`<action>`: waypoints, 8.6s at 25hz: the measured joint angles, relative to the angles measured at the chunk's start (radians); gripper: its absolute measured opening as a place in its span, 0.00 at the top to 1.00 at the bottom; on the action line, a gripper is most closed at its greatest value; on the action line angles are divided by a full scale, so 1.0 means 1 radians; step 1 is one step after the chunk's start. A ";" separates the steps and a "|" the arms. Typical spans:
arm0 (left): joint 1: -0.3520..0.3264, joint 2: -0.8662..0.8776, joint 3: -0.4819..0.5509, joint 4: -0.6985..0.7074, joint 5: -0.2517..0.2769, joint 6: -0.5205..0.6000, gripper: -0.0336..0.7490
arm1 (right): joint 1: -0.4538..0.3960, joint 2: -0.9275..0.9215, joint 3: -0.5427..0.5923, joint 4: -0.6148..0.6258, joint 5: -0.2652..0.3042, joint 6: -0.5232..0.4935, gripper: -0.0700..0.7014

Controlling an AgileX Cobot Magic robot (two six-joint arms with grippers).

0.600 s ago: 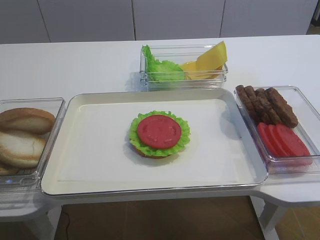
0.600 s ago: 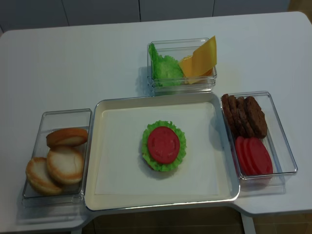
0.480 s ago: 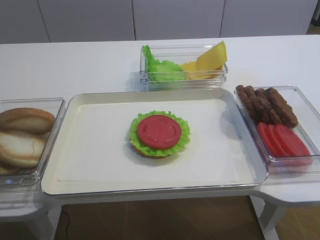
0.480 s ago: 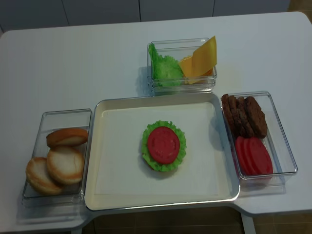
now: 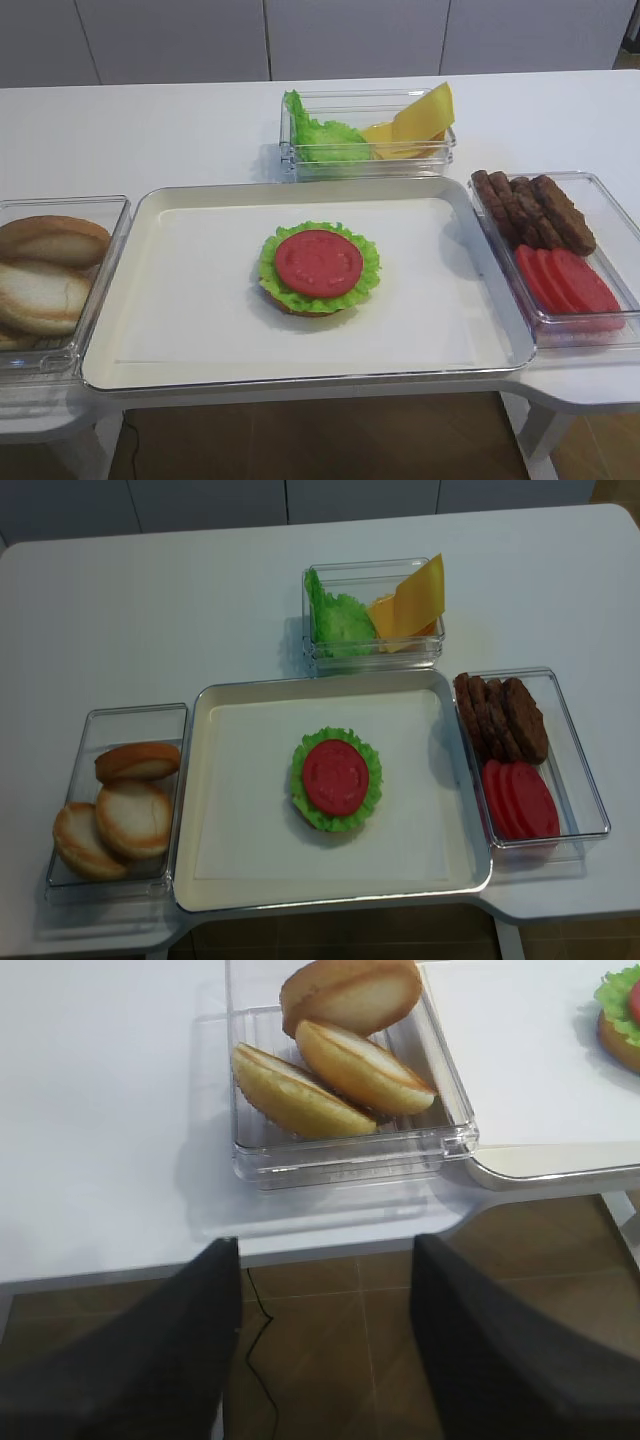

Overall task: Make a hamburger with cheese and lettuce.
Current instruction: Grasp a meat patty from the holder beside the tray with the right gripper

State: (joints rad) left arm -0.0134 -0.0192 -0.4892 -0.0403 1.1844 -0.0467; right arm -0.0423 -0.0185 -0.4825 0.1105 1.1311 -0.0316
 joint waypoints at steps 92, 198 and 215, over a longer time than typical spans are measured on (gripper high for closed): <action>0.000 0.000 0.000 0.000 0.000 0.000 0.44 | 0.593 1.846 -1.063 -0.457 0.094 0.342 0.48; 0.000 0.000 0.000 0.000 0.000 0.000 0.44 | 0.593 1.886 -1.065 -0.414 0.098 0.358 0.51; 0.000 0.000 0.000 0.000 0.000 0.000 0.44 | 0.593 1.875 -1.065 -0.451 0.105 0.370 0.76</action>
State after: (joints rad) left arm -0.0134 -0.0192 -0.4892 -0.0403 1.1844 -0.0467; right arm 0.5511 1.8567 -1.5473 -0.3400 1.2358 0.3385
